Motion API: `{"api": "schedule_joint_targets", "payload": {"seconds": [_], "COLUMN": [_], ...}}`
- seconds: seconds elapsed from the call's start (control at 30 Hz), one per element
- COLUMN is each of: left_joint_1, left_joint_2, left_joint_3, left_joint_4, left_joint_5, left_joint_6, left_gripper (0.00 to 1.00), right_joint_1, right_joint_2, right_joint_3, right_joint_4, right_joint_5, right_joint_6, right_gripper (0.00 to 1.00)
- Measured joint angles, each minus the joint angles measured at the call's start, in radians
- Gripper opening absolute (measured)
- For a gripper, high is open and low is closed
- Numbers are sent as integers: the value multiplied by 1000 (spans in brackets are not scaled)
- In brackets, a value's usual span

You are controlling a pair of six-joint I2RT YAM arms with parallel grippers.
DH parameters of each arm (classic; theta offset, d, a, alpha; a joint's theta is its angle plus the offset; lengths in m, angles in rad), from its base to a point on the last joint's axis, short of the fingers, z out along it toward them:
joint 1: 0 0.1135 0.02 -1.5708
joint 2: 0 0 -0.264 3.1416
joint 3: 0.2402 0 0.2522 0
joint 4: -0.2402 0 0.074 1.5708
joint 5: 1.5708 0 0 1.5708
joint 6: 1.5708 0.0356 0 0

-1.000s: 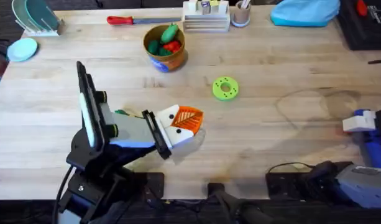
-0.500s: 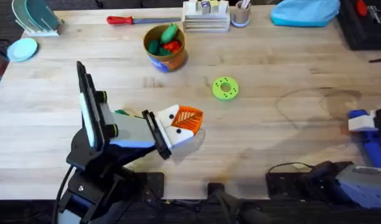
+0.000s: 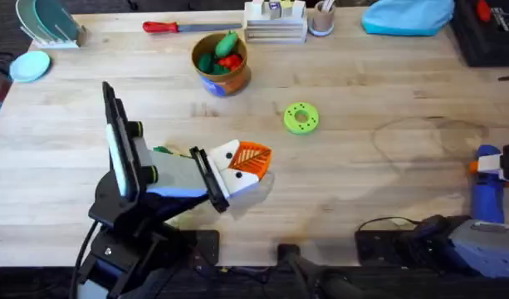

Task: Pick up the gripper from the table and insert it into the empty holder that is missing its gripper. Then pick up a screw, insert it into the mounting hole, and use the screwdriver to tighten it. Finally, clean up the table by picking up the vegetable and placing it into the bucket.

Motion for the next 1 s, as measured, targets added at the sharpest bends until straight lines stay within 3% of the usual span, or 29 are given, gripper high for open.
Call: {"api": "schedule_joint_targets", "payload": {"seconds": [0.2,0.5,0.8,1.0], "left_joint_1": [0,0,0,0], "left_joint_2": [0,0,0,0], "left_joint_3": [0,0,0,0], "left_joint_4": [0,0,0,0], "left_joint_5": [0,0,0,0], "left_joint_6": [0,0,0,0], "left_gripper": [9,9,9,9], "right_joint_1": [47,156,287,473], "right_joint_2": [-34,-269,-593,-790], "right_joint_3": [-2,-7,-13,-13], "right_joint_4": [-15,8,221,347], "right_joint_5": [1,-13,-255,-349], "right_joint_6": [58,178,448,647], "right_gripper": [17,16,16,16]}}
